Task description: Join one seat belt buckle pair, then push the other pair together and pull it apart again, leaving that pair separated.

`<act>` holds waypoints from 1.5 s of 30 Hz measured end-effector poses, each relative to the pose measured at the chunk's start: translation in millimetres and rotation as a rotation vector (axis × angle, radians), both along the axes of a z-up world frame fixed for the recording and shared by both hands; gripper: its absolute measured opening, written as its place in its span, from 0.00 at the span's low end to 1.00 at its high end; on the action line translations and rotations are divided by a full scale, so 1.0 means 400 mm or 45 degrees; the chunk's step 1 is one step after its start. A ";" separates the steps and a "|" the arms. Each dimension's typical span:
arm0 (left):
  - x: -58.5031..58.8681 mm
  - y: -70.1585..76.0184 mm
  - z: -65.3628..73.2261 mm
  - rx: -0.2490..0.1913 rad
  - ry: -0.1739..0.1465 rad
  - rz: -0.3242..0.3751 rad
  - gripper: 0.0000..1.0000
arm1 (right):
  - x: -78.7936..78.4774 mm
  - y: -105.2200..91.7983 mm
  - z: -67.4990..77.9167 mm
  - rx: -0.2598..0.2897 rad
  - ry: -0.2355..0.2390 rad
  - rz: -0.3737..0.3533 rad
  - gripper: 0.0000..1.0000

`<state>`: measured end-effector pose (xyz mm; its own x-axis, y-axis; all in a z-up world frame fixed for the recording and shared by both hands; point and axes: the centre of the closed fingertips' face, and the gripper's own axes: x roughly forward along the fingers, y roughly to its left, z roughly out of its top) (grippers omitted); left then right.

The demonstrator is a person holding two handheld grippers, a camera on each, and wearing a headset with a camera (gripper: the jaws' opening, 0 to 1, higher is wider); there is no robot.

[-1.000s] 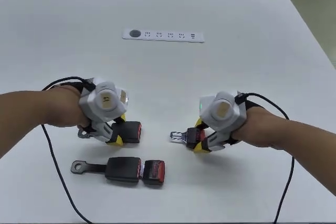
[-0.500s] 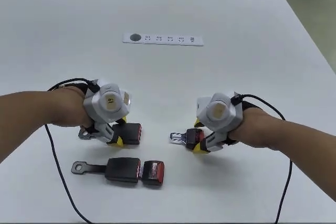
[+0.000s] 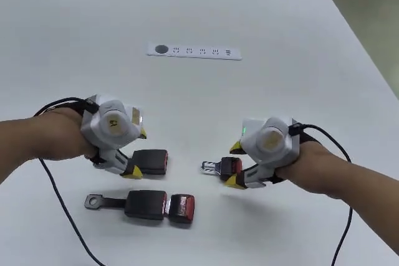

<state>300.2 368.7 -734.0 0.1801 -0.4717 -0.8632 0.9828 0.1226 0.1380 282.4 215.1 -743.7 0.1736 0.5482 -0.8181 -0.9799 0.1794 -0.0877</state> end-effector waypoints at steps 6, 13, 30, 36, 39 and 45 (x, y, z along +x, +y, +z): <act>-0.071 -0.019 0.041 -0.033 -0.011 -0.018 0.57 | -0.057 0.066 0.016 0.082 0.022 0.031 0.39; -0.152 -0.038 0.024 -0.044 0.025 -0.064 0.58 | -0.124 0.116 0.023 0.122 0.050 0.057 0.39; -0.256 0.091 0.063 -0.172 0.004 0.309 0.72 | -0.207 0.056 0.074 0.219 0.020 -0.173 0.50; -0.243 0.149 0.092 -0.274 -0.059 0.512 0.82 | -0.190 0.001 0.097 0.296 0.002 -0.352 0.58; -0.251 0.170 0.091 -0.276 -0.049 0.545 0.86 | -0.195 -0.025 0.102 0.283 -0.010 -0.382 0.64; -0.261 0.187 0.086 -0.329 -0.046 0.606 0.98 | -0.190 -0.048 0.115 0.316 -0.034 -0.465 0.72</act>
